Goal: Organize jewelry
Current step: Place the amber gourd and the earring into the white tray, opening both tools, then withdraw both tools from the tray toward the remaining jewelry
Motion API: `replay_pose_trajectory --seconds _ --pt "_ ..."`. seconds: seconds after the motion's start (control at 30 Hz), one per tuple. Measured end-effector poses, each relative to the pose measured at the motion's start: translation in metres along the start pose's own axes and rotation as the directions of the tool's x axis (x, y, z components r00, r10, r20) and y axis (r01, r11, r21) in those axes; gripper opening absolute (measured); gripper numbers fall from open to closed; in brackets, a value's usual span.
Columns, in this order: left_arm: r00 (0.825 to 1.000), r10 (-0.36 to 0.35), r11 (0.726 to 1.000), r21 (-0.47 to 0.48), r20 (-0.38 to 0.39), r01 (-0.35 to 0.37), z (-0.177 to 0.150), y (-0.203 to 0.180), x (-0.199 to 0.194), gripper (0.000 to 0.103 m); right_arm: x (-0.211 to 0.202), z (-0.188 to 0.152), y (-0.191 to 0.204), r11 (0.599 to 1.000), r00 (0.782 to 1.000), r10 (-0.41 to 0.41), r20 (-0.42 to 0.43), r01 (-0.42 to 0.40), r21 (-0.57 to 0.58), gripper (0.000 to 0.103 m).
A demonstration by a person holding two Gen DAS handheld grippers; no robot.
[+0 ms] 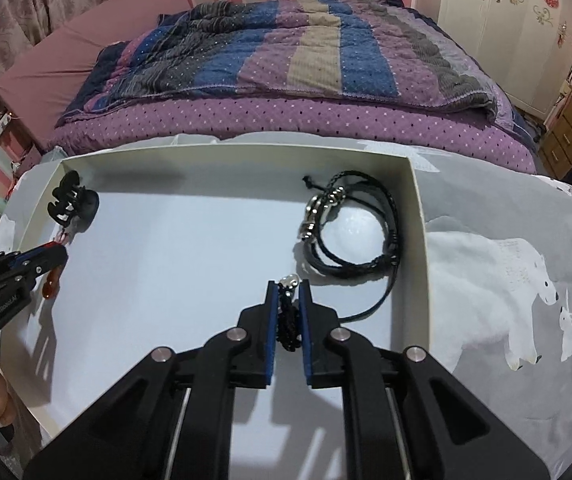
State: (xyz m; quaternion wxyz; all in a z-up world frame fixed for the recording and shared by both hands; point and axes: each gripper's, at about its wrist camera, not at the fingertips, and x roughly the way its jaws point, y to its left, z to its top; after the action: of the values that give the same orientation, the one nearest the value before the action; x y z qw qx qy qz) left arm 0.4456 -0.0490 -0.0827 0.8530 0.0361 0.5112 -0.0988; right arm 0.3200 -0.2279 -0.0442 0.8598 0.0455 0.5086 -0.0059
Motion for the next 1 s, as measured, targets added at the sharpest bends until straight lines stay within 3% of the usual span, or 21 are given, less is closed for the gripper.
replay_pose_trajectory --seconds 0.07,0.13,0.2,0.23,0.3,0.37,0.4,0.53,0.6,0.7,0.8,1.0 --pt "1.000 0.007 1.000 -0.001 0.004 -0.007 -0.002 0.000 -0.003 0.030 0.000 0.000 -0.004 1.000 1.000 0.008 -0.006 -0.008 0.005 0.058" --pt "1.000 0.016 1.000 0.004 0.015 -0.016 -0.005 -0.001 -0.009 0.038 -0.002 0.000 -0.006 1.000 1.000 0.010 0.001 -0.010 0.001 0.060" --pt "0.999 0.026 1.000 0.009 0.021 -0.026 -0.007 -0.001 -0.014 0.053 -0.006 0.001 -0.008 1.000 1.000 0.000 0.000 0.000 -0.005 0.060" --pt "0.999 0.019 1.000 0.011 0.026 -0.019 -0.008 -0.001 -0.018 0.054 -0.009 0.001 -0.009 1.000 1.000 0.006 0.003 -0.006 -0.006 0.060" --pt "0.999 0.019 1.000 0.006 0.031 -0.019 -0.012 -0.002 -0.027 0.074 -0.019 0.000 -0.009 1.000 0.999 0.028 0.018 -0.027 -0.013 0.063" --pt "0.997 0.026 0.999 0.021 0.071 -0.027 -0.018 -0.006 -0.043 0.086 -0.033 -0.002 -0.010 0.999 0.998 0.040 0.053 -0.039 -0.027 0.079" --pt "0.996 0.027 0.999 0.029 0.083 -0.030 -0.019 -0.008 -0.049 0.090 -0.044 -0.004 -0.010 0.999 0.996 0.035 0.085 -0.032 -0.042 0.081" --pt "0.995 0.007 1.000 0.024 0.103 -0.009 -0.031 -0.006 -0.076 0.093 -0.076 -0.013 -0.019 0.998 0.987 -0.012 0.160 0.021 -0.059 0.087" --pt "0.993 0.006 1.000 0.021 0.121 -0.009 -0.039 -0.003 -0.089 0.099 -0.093 -0.019 -0.025 0.998 0.981 -0.017 0.192 0.027 -0.051 0.088" --pt "0.987 0.019 0.999 0.025 0.158 -0.024 -0.054 0.001 -0.111 0.100 -0.121 -0.035 -0.037 0.998 0.971 -0.043 0.235 0.051 -0.026 0.089" --pt "0.985 0.020 1.000 0.017 0.170 -0.023 -0.073 0.006 -0.127 0.100 -0.137 -0.049 -0.049 0.998 0.961 -0.061 0.268 0.061 0.009 0.097" --pt "0.981 0.042 0.999 0.001 0.190 -0.043 -0.110 0.008 -0.146 0.100 -0.157 -0.082 -0.055 0.997 0.953 -0.069 0.296 0.057 0.048 0.098"
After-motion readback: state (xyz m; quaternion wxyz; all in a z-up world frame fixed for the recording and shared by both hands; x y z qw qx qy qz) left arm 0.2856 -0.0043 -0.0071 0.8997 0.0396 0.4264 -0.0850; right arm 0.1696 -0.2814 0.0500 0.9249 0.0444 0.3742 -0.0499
